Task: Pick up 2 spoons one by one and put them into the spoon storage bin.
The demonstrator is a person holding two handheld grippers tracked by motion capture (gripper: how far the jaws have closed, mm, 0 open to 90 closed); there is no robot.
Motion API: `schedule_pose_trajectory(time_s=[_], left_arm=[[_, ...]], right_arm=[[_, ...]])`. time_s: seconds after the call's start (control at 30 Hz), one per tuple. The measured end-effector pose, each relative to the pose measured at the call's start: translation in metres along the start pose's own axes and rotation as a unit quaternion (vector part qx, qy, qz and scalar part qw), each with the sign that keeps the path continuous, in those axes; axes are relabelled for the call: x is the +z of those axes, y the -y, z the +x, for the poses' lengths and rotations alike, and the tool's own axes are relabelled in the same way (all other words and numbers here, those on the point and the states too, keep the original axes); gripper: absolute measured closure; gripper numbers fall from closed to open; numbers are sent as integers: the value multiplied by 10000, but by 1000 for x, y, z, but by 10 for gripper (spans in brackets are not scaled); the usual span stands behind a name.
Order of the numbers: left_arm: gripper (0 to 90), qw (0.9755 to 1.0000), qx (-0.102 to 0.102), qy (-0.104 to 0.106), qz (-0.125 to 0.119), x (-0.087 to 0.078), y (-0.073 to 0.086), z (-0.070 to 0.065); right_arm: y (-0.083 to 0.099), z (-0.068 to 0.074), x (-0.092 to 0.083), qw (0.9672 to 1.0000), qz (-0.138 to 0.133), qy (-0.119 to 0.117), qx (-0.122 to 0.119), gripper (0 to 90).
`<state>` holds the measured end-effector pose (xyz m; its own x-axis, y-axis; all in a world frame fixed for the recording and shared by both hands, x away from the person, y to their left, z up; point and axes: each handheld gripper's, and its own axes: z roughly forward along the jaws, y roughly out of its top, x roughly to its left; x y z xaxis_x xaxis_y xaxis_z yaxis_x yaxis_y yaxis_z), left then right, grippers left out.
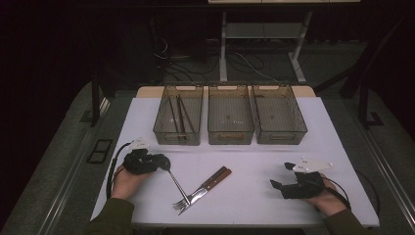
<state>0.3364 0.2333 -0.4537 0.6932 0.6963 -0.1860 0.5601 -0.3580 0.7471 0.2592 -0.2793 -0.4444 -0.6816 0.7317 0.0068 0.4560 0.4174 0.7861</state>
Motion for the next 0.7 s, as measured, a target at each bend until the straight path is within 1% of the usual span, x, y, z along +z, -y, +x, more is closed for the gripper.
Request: schedule_pose_trajectory(time_s=[0.27,0.4,0.53,0.57,0.7], left_arm=[[765,9999,-99,90,-83,-1,0,1],[789,9997,-179,137,-109,-1,-1,2],[802,9993,-312,160,-137,-2,-1,2],[804,9993,-309,174,-147,-2,-1,3],[821,9983,-472,197,-272,-4,-3,4]], right_arm=[[0,1,0,10000,21,11,-29,182],[0,1,0,10000,18,17,-38,182],[0,1,0,10000,24,28,-37,181],[0,1,0,10000,24,31,-41,181],[0,1,0,10000,28,35,-54,181]])
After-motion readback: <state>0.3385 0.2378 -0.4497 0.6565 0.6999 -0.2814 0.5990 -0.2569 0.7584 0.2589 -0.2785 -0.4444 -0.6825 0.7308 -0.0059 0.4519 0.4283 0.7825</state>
